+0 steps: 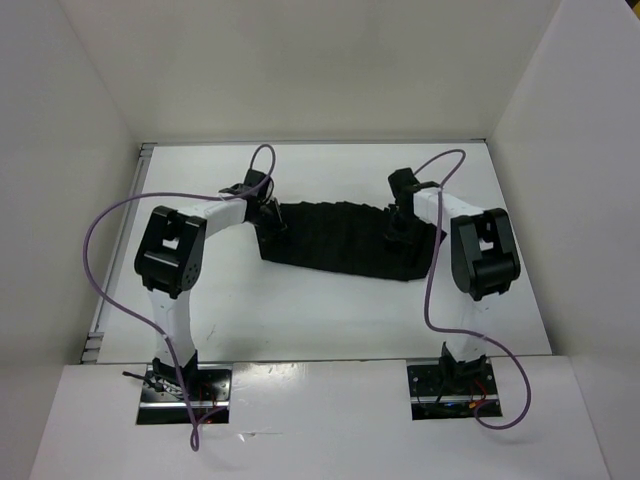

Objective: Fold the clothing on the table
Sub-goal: Fold the skirt

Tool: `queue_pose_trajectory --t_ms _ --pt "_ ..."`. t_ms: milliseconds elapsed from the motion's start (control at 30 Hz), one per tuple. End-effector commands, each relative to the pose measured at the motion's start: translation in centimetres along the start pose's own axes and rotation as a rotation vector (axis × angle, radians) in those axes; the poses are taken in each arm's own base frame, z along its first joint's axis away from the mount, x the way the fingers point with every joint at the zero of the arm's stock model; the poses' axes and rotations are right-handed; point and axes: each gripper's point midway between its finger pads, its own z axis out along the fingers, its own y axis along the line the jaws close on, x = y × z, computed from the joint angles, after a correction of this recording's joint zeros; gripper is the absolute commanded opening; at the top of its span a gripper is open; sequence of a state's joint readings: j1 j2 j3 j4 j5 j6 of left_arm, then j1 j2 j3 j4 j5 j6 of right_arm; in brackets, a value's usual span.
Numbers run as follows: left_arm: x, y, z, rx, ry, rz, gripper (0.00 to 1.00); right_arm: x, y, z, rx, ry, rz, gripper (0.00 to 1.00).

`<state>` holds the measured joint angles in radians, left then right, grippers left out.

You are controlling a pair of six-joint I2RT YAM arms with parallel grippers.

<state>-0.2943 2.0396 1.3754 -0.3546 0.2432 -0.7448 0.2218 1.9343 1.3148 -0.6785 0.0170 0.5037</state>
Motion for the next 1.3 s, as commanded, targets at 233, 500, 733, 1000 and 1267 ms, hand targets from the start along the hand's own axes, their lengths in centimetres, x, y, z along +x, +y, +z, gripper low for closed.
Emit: queue_pose_trajectory --t_ms 233,500,733,1000,1267 --pt "1.3 2.1 -3.3 -0.126 -0.01 0.025 0.0 1.3 0.9 -8.5 0.0 -0.054 -0.128 0.39" --pt "-1.8 -3.7 -7.8 0.044 -0.089 0.119 0.03 -1.8 0.3 -9.4 0.09 -0.153 -0.085 0.55" --pt "-3.6 -5.3 -6.6 0.084 -0.081 0.19 0.08 -0.1 -2.3 -9.3 0.129 -0.141 0.029 0.74" --pt "-2.8 -4.6 -4.5 0.09 -0.024 0.2 0.08 0.1 -6.3 -7.4 0.142 -0.106 0.165 0.77" --pt "-2.2 -3.8 -3.8 0.074 -0.002 0.211 0.08 -0.3 -7.2 -3.3 0.026 -0.044 0.224 0.78"
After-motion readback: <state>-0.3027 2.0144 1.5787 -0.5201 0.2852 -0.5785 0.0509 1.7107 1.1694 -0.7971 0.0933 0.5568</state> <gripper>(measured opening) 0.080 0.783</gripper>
